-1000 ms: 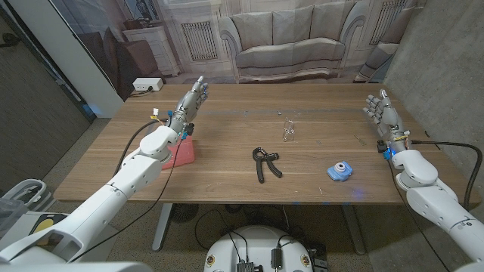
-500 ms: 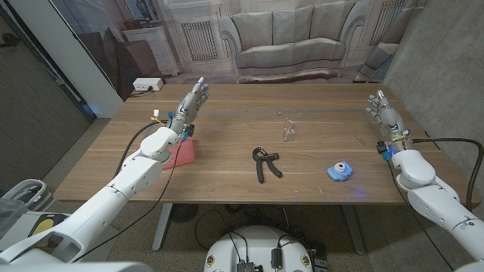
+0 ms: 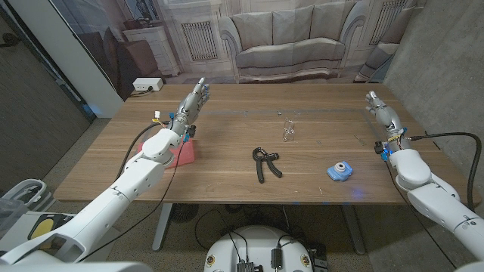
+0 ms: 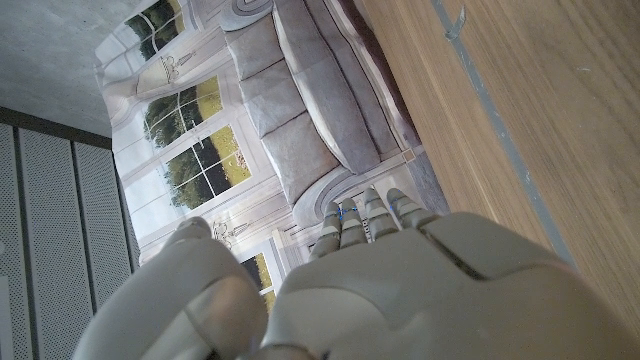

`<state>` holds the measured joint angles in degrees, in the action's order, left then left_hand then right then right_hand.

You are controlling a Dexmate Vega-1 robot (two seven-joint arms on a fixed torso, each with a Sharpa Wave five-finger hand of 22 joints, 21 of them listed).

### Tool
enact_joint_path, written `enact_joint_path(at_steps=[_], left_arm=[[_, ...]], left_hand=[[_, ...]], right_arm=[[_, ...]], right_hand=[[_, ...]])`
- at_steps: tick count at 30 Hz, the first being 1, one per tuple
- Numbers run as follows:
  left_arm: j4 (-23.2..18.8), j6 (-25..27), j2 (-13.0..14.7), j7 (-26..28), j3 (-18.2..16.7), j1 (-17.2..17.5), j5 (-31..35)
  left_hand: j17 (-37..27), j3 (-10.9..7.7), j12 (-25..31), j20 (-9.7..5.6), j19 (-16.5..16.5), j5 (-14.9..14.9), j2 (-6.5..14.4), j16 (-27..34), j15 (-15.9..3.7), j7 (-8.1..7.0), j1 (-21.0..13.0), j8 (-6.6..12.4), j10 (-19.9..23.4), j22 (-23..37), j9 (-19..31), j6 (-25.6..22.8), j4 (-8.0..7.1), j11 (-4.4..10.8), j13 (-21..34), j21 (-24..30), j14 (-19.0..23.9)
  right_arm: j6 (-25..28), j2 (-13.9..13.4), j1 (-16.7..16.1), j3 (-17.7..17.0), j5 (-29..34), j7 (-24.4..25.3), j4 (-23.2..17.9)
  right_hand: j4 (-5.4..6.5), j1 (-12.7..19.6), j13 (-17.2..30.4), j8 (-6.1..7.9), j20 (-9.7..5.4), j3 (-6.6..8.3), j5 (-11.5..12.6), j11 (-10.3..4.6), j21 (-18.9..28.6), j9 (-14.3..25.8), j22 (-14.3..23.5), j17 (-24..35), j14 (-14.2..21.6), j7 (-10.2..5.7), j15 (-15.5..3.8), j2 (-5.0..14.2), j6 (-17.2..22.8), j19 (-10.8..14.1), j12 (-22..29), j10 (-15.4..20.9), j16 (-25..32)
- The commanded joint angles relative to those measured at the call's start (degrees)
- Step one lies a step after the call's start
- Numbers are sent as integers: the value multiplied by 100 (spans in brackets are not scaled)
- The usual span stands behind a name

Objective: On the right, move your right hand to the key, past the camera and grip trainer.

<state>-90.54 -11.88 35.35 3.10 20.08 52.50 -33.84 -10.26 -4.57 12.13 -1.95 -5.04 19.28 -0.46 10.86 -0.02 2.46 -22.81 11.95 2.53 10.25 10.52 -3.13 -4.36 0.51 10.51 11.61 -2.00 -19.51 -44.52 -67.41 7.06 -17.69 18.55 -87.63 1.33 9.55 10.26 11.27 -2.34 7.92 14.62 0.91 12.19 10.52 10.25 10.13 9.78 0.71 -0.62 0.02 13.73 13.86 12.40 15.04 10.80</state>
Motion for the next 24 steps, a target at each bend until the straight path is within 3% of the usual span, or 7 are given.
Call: enact_joint_path(at_steps=[1,24], left_arm=[[-56,-41,-8,26,-2,47,8],[-76,-101,-29,8,-5,115,-16]], left_hand=[[-12,28,5,-324,4,-20,1,20,0,9,-32,4,55,9,13,-51,-14,16,20,18,31],[-13,46,-10,-283,-18,-26,22,7,-6,2,-42,-10,57,11,13,-63,-15,21,20,5,25]], right_arm=[[527,-227,-128,39,615,431,-321],[1541,-541,-324,162,1560,974,-834]], right_hand=[[-48,55,13,16,-202,7,40,-25,-26,21,16,15,-1,-22,-6,-4,-2,17,-10,-14,-12],[-74,76,15,-13,-183,-6,64,-74,-80,23,19,19,-95,-75,3,6,-66,-100,-58,-115,-41]])
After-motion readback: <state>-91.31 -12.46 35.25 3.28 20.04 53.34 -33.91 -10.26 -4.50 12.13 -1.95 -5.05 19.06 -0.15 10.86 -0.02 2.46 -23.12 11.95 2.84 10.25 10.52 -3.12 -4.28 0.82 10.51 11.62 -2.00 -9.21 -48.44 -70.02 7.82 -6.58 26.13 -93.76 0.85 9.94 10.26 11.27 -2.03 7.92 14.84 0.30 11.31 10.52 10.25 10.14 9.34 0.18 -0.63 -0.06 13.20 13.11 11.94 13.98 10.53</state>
